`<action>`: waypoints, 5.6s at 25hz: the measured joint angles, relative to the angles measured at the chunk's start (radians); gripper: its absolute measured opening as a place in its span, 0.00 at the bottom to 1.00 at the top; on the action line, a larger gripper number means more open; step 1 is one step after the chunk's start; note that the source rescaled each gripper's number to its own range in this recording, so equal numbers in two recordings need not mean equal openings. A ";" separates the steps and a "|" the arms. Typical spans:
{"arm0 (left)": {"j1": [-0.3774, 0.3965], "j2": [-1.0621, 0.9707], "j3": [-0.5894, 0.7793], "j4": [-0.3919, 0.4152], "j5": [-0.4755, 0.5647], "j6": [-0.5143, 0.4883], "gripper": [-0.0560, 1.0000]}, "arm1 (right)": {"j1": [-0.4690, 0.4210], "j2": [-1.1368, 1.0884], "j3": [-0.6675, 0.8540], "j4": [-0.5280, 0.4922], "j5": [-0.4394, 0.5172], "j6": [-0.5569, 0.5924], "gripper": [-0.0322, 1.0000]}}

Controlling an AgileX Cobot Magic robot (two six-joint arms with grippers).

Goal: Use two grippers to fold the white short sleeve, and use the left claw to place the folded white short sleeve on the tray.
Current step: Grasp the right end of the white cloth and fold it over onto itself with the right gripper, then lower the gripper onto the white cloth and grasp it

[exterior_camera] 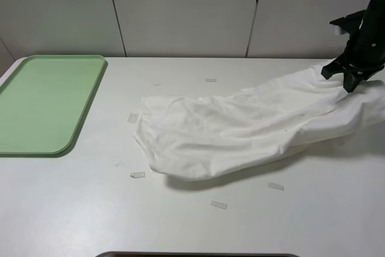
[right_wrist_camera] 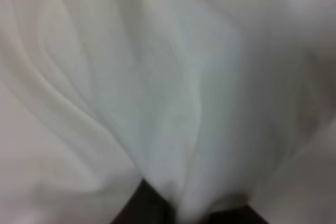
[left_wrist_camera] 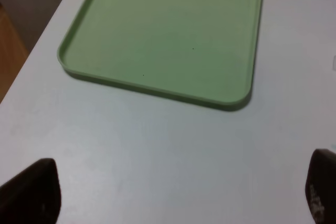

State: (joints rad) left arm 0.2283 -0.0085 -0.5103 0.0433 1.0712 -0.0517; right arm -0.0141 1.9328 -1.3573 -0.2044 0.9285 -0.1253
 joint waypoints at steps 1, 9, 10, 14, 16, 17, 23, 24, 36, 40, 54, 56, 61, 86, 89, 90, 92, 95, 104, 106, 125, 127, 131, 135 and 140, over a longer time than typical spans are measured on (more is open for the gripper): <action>0.000 0.000 0.000 0.000 0.000 0.000 0.93 | 0.000 0.000 -0.026 -0.023 0.026 0.003 0.12; 0.000 0.000 0.000 0.000 0.000 0.000 0.93 | 0.003 0.000 -0.223 -0.143 0.199 0.023 0.12; 0.000 0.000 0.000 0.000 0.000 0.000 0.93 | 0.009 0.000 -0.228 -0.150 0.204 0.034 0.12; 0.000 0.000 0.000 0.000 0.000 0.000 0.93 | 0.067 0.000 -0.233 -0.157 0.228 0.070 0.12; 0.000 0.000 0.000 0.000 0.000 0.000 0.93 | 0.109 0.000 -0.233 -0.157 0.228 0.091 0.12; 0.000 0.000 0.000 0.000 0.000 0.000 0.93 | 0.136 0.000 -0.233 -0.157 0.228 0.102 0.12; 0.000 0.000 0.000 0.000 0.000 0.000 0.93 | 0.265 0.018 -0.208 -0.161 0.252 0.197 0.12; 0.000 0.000 0.000 0.000 0.000 0.000 0.93 | 0.285 0.022 -0.188 -0.161 0.249 0.212 0.12; 0.000 0.000 0.000 0.000 0.000 0.000 0.93 | 0.527 0.044 -0.052 -0.153 0.105 0.428 0.18; 0.000 0.000 0.000 0.000 0.000 0.000 0.93 | 0.577 0.044 -0.052 -0.153 0.096 0.446 0.69; 0.000 0.000 0.000 0.000 0.000 0.000 0.93 | 0.586 0.027 -0.301 -0.155 0.203 0.378 1.00; 0.000 0.000 0.000 0.000 0.000 0.000 0.93 | 0.582 0.013 -0.324 -0.153 0.207 0.372 1.00; 0.000 0.000 0.000 0.000 0.000 0.000 0.93 | 0.582 -0.049 -0.331 -0.142 0.260 0.345 1.00; 0.000 0.000 0.000 0.000 0.000 0.000 0.93 | 0.582 -0.635 0.057 0.092 0.286 0.222 1.00; 0.000 0.000 0.000 0.000 0.000 0.000 0.93 | 0.582 -0.756 0.192 0.097 0.287 0.222 1.00; 0.000 0.000 0.000 0.000 0.000 0.000 0.93 | 0.582 -0.781 0.222 0.098 0.287 0.222 1.00; 0.000 0.000 0.000 0.000 0.000 0.000 0.93 | 0.582 -0.836 0.273 0.098 0.287 0.222 1.00; 0.000 0.000 0.000 0.000 0.000 0.000 0.93 | 0.582 -0.919 0.336 0.100 0.288 0.222 1.00; 0.000 0.000 0.000 0.000 0.000 0.000 0.93 | 0.564 -1.177 0.507 0.125 0.248 0.222 1.00; 0.000 0.000 0.000 0.000 0.000 0.000 0.93 | 0.525 -1.240 0.549 0.142 0.218 0.222 1.00; 0.000 0.000 0.000 0.000 0.000 0.000 0.92 | -0.011 -1.933 0.866 0.218 0.097 0.218 1.00; 0.000 0.000 0.000 0.000 0.000 0.000 0.92 | -0.027 -1.938 0.867 0.218 0.097 0.216 1.00; 0.000 0.000 0.000 0.000 0.000 0.000 0.92 | -0.033 -1.938 0.867 0.218 0.097 0.216 1.00; 0.000 0.000 0.000 0.000 0.000 0.000 0.92 | -0.033 -1.938 0.867 0.219 0.097 0.216 1.00; 0.000 0.000 0.000 0.000 0.000 0.000 0.92 | -0.033 -1.938 0.867 0.219 0.097 0.216 1.00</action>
State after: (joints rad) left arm 0.2283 -0.0085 -0.5103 0.0433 1.0712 -0.0517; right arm -0.0473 -0.0047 -0.4907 0.0148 1.0255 0.0907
